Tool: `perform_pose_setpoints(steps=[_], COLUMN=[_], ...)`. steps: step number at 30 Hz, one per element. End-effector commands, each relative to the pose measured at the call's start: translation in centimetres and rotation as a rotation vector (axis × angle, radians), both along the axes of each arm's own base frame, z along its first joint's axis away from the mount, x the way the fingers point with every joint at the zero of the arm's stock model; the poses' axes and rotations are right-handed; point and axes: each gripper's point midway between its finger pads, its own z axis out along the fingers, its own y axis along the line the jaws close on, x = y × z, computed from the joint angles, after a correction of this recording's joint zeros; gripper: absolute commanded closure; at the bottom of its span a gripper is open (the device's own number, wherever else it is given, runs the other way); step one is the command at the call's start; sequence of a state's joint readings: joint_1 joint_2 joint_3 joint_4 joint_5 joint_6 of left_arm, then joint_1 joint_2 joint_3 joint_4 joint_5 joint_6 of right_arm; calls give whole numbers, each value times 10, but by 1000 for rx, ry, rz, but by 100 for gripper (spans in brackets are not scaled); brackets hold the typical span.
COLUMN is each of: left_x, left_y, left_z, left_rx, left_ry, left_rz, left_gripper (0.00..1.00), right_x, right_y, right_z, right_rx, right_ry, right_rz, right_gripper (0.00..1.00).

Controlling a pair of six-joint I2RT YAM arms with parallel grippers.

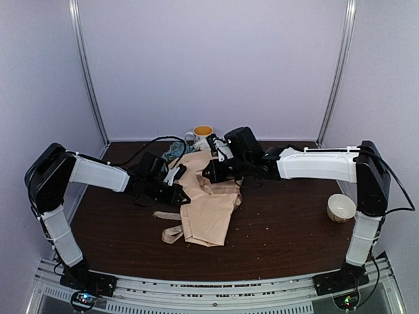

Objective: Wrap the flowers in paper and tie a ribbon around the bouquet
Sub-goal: Place the folded bouquet on the ribbon, then cross the ribbon over the folded bouquet.

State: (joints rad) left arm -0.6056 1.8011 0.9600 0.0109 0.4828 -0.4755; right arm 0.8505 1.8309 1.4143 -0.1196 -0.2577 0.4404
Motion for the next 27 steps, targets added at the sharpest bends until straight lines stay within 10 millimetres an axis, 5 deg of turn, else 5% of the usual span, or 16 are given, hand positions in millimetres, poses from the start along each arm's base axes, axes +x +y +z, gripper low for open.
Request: perform_pose_setpoints(steps=[1,6,14,19,23,27], left_x=[9,9,11,-1,-20,-37], left_y=[-9,-10,13,63,111,126], left_z=[7,1,29,44,18,-21], left_rx=[-43,-39,80,205,352,397], left_ry=[-35,-17,-106,-174,-124,-14], left_rz=[-2,-5,27,175,267,269], left_gripper=[100,100,57,37,29,27], right_x=[2,10,16,12,10,9], right_y=[3,5,-12,-12,-11,-9], right_z=[-33,-81,-129,-134,-135,-134], right_rx=[-6,-131,-233,-229,-218,-212], right_ry=[115,189,264,273,278,277], right_rz=[-25,-31,-82,-73,-60,-51], right_gripper=[100,100,100,100,100,100])
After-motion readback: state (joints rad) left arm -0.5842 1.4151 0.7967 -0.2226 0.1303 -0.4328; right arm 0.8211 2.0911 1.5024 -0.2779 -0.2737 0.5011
